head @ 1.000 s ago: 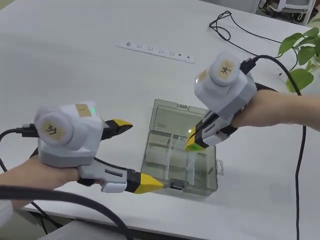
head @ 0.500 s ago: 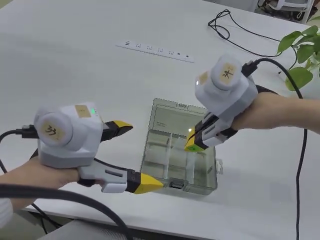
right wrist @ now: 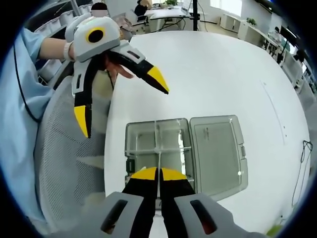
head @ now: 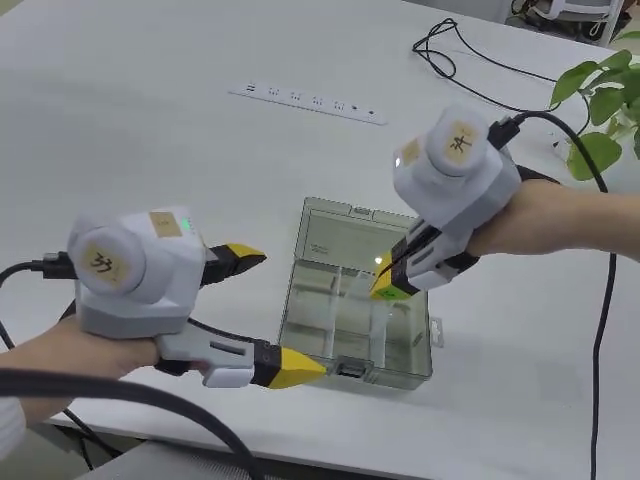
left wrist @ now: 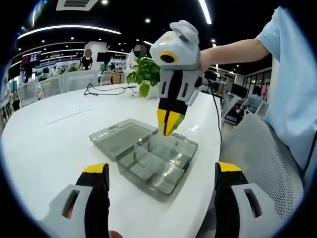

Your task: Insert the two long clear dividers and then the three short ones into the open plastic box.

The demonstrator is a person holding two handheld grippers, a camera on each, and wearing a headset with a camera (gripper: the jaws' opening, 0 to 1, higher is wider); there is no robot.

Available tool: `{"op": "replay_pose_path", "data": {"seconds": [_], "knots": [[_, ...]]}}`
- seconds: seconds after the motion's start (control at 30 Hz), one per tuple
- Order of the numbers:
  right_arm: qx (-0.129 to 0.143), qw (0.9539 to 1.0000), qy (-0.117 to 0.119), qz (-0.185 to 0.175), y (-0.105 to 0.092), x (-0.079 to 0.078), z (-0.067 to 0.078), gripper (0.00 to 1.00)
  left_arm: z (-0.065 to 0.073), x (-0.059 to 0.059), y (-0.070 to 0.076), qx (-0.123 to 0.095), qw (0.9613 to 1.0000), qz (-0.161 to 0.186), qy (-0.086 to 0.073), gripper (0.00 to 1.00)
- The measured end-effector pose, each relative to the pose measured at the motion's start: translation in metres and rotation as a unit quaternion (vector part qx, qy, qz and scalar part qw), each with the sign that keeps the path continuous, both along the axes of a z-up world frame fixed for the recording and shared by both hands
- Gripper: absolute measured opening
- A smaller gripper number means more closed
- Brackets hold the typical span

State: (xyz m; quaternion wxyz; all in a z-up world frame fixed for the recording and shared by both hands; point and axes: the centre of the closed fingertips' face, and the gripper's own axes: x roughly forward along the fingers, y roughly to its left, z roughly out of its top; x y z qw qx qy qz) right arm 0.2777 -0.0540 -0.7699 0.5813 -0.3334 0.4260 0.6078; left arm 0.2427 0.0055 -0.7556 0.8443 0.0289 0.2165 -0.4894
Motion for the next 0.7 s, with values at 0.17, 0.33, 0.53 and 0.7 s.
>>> {"op": "replay_pose_path", "data": {"seconds": [0.17, 0.33, 0.53, 0.7], "knots": [[0.000, 1.0000, -0.003, 0.002, -0.0004, -0.0001, -0.0017, 0.02, 0.0004, 0.0006, -0.0015, 0.001, 1.0000, -0.001, -0.001, 0.89], [-0.002, 1.0000, 0.003, 0.003, 0.0006, -0.0025, -0.0043, 0.02, 0.0007, 0.0000, -0.0019, 0.000, 1.0000, -0.002, 0.000, 0.89], [0.001, 1.0000, -0.002, 0.008, 0.0019, -0.0030, -0.0059, 0.02, -0.0003, -0.0008, 0.0002, 0.001, 1.0000, 0.000, 0.002, 0.89], [0.005, 0.9996, -0.011, 0.025, 0.0033, -0.0057, -0.0068, 0.02, -0.0012, -0.0010, 0.0006, 0.001, 1.0000, 0.000, 0.003, 0.89]]}}
